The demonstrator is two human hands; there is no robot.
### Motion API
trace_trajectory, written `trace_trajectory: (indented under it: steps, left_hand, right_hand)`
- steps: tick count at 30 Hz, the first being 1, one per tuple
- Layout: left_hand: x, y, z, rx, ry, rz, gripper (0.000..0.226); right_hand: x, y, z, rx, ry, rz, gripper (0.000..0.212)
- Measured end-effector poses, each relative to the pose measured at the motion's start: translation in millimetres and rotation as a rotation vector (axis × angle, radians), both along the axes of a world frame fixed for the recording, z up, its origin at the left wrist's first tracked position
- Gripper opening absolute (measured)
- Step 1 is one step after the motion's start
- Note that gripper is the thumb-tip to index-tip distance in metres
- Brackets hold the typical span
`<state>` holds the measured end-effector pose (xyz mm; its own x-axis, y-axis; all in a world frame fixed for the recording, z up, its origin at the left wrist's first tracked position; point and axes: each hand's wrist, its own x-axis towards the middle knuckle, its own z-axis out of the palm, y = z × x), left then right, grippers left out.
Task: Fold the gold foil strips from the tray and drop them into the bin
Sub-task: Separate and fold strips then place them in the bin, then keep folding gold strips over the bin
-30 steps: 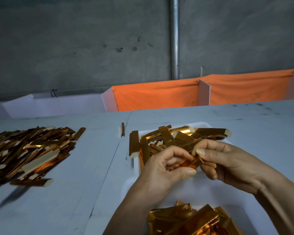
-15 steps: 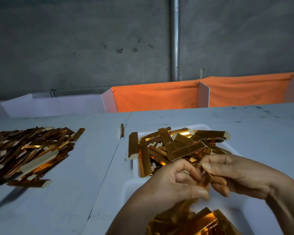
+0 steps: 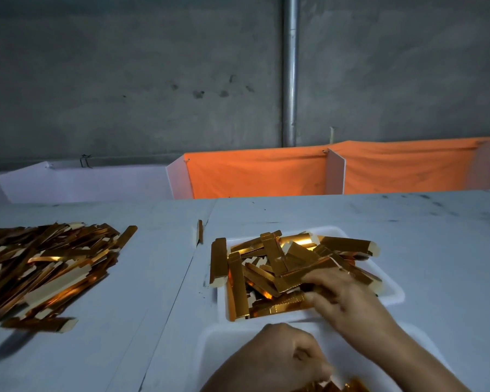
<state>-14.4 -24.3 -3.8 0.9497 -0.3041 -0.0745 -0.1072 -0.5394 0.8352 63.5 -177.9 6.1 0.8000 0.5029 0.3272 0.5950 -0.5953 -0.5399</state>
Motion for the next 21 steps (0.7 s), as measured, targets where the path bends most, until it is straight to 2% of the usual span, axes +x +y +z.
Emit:
trace_trajectory:
  steps: [3,6,9,10,12,15,17,19,21]
  left_hand:
    - [1,1,3,-0.048,-0.05,0.085,0.016]
    - [3,4,4,-0.187,-0.057,0.164,0.011]
    - [4,4,4,-0.22,-0.092,0.228,0.011]
    - [5,4,4,-0.226,-0.108,0.247,0.012]
    - [6,6,4,-0.225,-0.14,0.288,0.012]
    - [7,7,3,-0.23,-0.209,0.388,0.01]
    - [6,7,3,-0.24,-0.263,0.511,0.004]
    - [7,7,5,-0.351,-0.234,0.551,0.02]
    - [7,7,4,-0.528,-0.12,0.44,0.044]
  right_hand:
    - [1,14,-12,-0.151,-0.009,0.049,0.034]
    - [6,20,-15,-0.216,-0.042,0.058,0.032]
    - [9,19,-16,-0.244,-0.058,0.033,0.026]
    - [9,19,-17,-0.198,-0.086,0.013,0.023]
    - [5,17,-11,0.077,-0.055,-0.067,0.016]
    - [0,9,9,0.567,0.273,-0.188,0.017]
    - [-3,4,22,0.744,0.518,-0.145,0.014]
    - [-9,0,29,0.823,0.708,-0.058,0.016]
    - [-15,1,30,0.875,0.823,-0.009,0.018]
